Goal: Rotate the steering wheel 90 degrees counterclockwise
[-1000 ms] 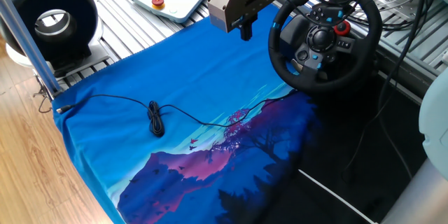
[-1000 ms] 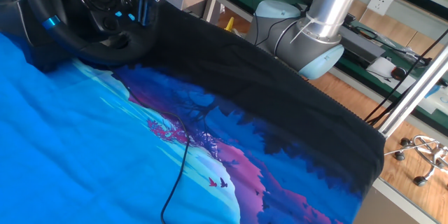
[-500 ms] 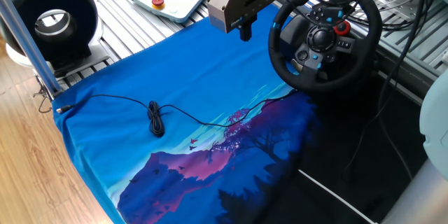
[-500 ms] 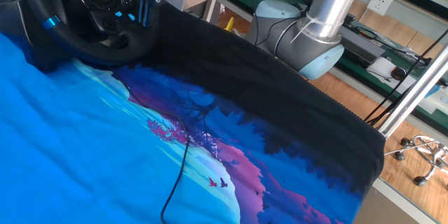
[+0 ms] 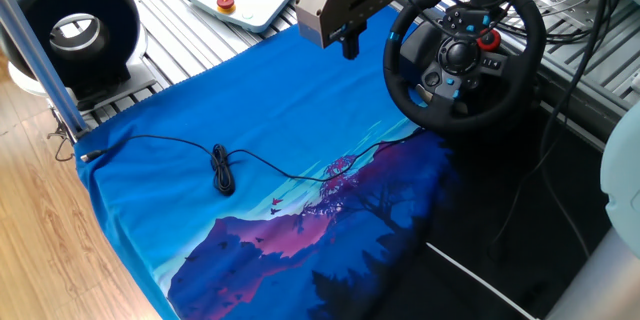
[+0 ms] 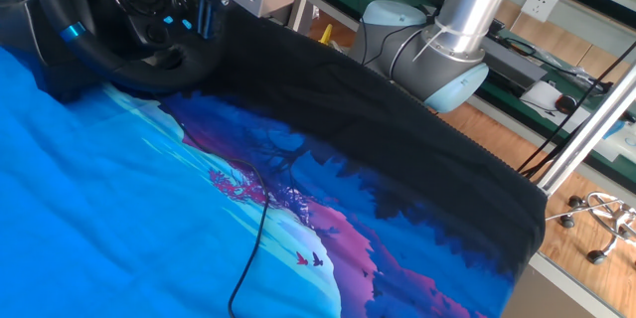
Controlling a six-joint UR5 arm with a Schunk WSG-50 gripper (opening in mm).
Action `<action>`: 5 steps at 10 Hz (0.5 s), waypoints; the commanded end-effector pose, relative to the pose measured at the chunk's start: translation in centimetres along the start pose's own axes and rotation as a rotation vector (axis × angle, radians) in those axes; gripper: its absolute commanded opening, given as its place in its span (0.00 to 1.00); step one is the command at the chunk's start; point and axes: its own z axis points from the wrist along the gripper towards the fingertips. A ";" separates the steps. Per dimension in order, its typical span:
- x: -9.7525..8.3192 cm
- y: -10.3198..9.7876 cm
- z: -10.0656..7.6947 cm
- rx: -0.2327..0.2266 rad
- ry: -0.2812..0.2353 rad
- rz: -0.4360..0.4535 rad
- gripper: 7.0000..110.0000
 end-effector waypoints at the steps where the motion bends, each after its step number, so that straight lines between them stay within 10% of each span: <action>1: 0.0 0.4 0.0 -0.012 -0.002 0.003 0.00; 5: 0.0 0.4 0.0 -0.009 -0.001 0.002 0.00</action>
